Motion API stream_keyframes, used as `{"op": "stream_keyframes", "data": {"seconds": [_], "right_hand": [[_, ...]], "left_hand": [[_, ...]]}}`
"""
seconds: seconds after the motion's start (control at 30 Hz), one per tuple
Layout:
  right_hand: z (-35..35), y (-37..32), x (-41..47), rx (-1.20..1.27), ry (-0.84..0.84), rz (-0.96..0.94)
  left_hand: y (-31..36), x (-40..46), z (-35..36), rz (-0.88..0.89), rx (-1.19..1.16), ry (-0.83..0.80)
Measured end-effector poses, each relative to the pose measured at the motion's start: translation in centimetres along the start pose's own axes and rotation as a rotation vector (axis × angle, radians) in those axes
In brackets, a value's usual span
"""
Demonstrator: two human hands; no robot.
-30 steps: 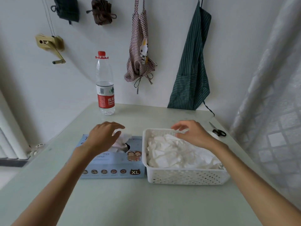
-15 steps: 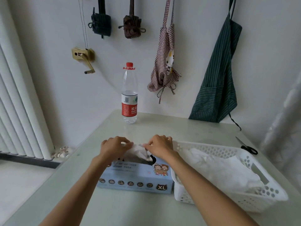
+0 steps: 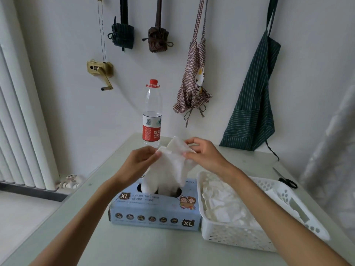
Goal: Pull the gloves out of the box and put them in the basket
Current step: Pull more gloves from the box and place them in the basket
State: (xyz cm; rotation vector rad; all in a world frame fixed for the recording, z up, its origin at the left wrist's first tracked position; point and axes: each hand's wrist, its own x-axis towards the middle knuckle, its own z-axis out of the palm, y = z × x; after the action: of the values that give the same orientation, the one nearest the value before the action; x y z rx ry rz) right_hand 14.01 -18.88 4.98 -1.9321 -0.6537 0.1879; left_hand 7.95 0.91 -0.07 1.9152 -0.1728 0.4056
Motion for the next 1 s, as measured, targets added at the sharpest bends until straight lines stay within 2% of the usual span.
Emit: {"op": "stream_keyframes", "data": {"seconds": [0.13,0.33,0.43,0.77,0.83,1.0], "right_hand": [[-1.0,-1.7,-0.4,0.008,-0.036,0.048],[-3.5,-3.6,-1.8,0.163,0.134,0.012],[-5.3,-3.7,-2.7,0.104,0.199,-0.028],[-11.9,-2.8,-6.5,-0.239,0.332,-0.098],[-12.9,-2.8,-6.9,-0.316,0.382,-0.120],[-14.1,-2.9,-7.7,-0.499,0.508,-0.174]], "left_hand": [[3.5,0.3,0.4,0.040,-0.064,0.055],[6.1,0.7,1.0,0.073,-0.020,-0.036],[6.6,0.8,1.9,0.082,0.055,-0.173],[8.0,2.9,7.2,-0.051,-0.130,-0.384],[8.2,3.4,8.7,-0.034,-0.112,-0.363],[9.4,4.1,12.1,-0.017,-0.197,-0.142]]}}
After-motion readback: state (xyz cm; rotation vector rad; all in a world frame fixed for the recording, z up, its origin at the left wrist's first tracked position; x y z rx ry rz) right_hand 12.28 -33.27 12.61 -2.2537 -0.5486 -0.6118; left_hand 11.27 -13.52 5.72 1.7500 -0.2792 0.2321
